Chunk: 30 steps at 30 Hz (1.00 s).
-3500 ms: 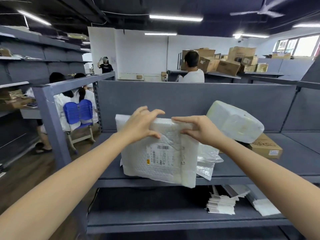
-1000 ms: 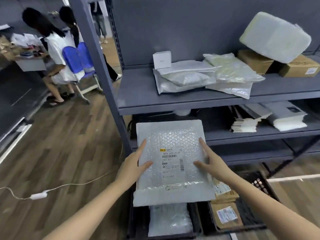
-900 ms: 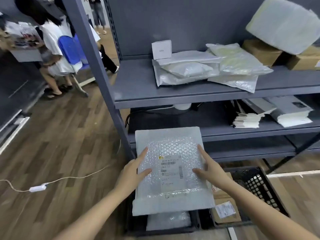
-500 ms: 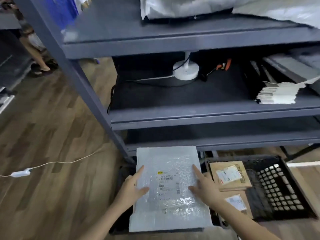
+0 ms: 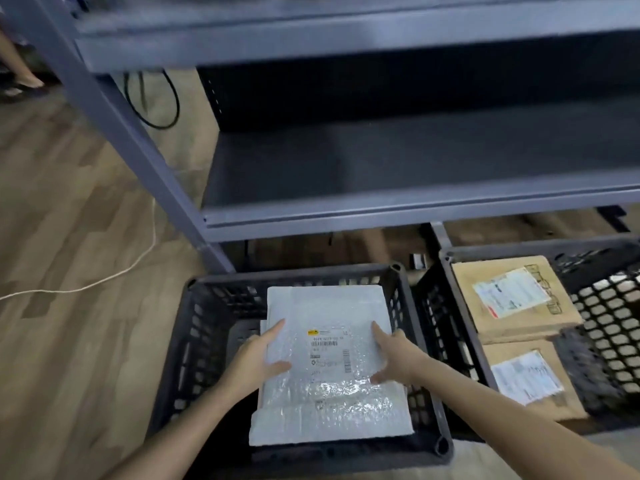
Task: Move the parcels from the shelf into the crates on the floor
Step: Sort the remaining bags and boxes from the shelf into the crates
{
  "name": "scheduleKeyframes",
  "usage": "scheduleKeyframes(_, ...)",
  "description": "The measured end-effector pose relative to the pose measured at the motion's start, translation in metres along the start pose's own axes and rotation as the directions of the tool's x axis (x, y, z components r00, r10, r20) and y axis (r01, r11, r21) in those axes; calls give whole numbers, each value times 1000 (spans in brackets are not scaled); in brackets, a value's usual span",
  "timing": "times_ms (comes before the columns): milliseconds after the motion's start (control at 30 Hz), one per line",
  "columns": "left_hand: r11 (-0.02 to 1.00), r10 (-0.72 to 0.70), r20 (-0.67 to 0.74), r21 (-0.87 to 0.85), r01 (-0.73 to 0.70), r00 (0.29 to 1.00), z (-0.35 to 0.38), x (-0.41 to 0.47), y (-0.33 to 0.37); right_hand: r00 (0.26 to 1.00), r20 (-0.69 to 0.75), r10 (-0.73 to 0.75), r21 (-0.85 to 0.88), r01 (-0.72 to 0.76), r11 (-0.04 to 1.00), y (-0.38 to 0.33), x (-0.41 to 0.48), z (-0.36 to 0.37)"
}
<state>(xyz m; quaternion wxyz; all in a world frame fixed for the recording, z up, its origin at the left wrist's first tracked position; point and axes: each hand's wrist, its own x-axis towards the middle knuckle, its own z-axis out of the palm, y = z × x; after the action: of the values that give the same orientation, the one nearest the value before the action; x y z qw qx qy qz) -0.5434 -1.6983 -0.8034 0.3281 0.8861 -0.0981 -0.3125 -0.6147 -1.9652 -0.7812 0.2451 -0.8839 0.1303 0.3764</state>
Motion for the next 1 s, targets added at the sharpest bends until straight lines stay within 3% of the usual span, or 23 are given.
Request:
scheduleKeyframes(133,995,-9,66,99,3,998,36,32,-31,999,-14,40,-104,-41,994,17,48,41)
scheduleKeyframes(500,946,-145,150,312,92,978,99,78,-68,995,0,100,-182,-98,978,41,118,100)
scheduleKeyframes(633,920,-152,167,384,78,974,125,90,-73,991,29,132,-378,-111,919,45,128,112)
scheduleKeyframes(733,855,-196,151,511,93,969,134,98,-75,986,-28,163,-509,-155,847,46,133,128)
scheduleKeyframes(833,725,-164,107,687,46,981,132,102,-72,984,-60,166,-580,-170,797,49,135,136)
scheduleKeyframes(900,641,-95,89,768,-8,991,129,102,-65,992,-37,122,-608,-119,785,43,135,128)
scheduleKeyframes(1000,625,-5,199,765,-152,980,124,108,-50,1000,20,-18,-631,26,775,31,143,107)
